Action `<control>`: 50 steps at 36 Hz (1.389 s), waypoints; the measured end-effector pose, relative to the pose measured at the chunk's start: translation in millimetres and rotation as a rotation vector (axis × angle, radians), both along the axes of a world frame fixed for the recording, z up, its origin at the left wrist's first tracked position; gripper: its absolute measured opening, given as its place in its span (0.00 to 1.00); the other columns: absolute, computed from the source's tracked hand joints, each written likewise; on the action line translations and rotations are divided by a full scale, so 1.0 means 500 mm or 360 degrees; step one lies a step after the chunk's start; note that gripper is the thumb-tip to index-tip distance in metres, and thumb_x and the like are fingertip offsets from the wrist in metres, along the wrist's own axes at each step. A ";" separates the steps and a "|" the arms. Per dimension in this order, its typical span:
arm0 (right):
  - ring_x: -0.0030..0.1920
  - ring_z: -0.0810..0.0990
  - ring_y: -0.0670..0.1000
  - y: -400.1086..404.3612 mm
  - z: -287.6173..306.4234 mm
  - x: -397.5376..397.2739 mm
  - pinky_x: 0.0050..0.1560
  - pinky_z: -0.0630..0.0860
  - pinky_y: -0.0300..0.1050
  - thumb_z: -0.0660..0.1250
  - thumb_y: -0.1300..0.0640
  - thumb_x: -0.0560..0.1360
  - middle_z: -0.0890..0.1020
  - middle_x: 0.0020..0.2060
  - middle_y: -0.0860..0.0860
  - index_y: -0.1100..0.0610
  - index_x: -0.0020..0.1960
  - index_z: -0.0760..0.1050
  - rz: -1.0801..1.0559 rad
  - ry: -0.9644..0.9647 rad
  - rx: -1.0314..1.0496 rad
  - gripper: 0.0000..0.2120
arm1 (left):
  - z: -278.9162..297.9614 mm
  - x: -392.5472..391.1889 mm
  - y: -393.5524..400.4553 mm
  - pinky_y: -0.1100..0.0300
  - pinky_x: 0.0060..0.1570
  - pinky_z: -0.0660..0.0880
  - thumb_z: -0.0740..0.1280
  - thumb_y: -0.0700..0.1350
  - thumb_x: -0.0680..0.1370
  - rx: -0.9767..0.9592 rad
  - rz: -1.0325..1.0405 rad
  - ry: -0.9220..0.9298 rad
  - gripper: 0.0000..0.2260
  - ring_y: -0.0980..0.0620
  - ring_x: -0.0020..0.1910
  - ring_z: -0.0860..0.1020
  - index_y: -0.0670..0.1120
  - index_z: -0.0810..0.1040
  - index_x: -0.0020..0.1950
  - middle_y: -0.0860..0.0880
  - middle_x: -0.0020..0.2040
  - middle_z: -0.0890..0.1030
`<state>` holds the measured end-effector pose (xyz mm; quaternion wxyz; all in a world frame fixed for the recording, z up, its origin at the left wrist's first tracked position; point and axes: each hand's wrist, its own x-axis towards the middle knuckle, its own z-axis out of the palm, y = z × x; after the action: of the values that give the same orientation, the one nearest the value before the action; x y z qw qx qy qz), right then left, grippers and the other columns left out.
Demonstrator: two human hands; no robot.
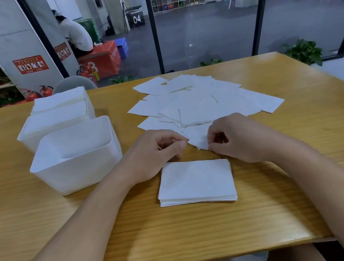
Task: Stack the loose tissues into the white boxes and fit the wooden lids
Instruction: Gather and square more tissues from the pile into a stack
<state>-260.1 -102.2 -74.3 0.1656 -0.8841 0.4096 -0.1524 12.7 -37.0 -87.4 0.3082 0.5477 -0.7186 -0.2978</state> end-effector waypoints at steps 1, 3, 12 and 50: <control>0.46 0.80 0.40 0.000 0.001 0.000 0.37 0.74 0.37 0.74 0.50 0.80 0.84 0.41 0.40 0.44 0.43 0.82 0.0000 -0.0045 0.0002 0.07 | -0.001 -0.001 -0.002 0.58 0.53 0.79 0.68 0.60 0.86 -0.0001 -0.0002 0.0039 0.10 0.54 0.49 0.85 0.65 0.83 0.66 0.56 0.48 0.89; 0.44 0.80 0.42 0.003 0.006 0.000 0.38 0.74 0.37 0.73 0.51 0.80 0.84 0.41 0.40 0.45 0.44 0.82 0.0010 -0.0231 0.0027 0.07 | 0.000 -0.004 -0.003 0.57 0.54 0.80 0.64 0.62 0.87 -0.0026 -0.0025 0.0141 0.15 0.51 0.49 0.85 0.68 0.76 0.75 0.53 0.50 0.89; 0.42 0.80 0.54 0.037 0.031 0.013 0.46 0.78 0.53 0.73 0.56 0.82 0.85 0.41 0.45 0.48 0.46 0.82 0.0333 -0.0617 0.0221 0.07 | 0.010 -0.023 0.002 0.55 0.48 0.84 0.59 0.62 0.89 0.0045 0.0084 0.0505 0.23 0.50 0.57 0.87 0.50 0.88 0.63 0.52 0.59 0.89; 0.28 0.73 0.56 0.024 0.033 -0.011 0.32 0.67 0.45 0.75 0.53 0.78 0.79 0.31 0.57 0.51 0.49 0.79 0.0293 -0.0335 0.0932 0.06 | 0.034 0.020 0.017 0.58 0.33 0.65 0.75 0.47 0.80 0.0294 -0.0193 0.0080 0.09 0.46 0.32 0.66 0.55 0.85 0.59 0.47 0.32 0.72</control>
<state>-265.5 -90.4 -57.8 0.4673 -0.8116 0.3351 -0.1030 22.8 -28.4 -70.3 0.2558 0.5216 -0.7120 -0.3944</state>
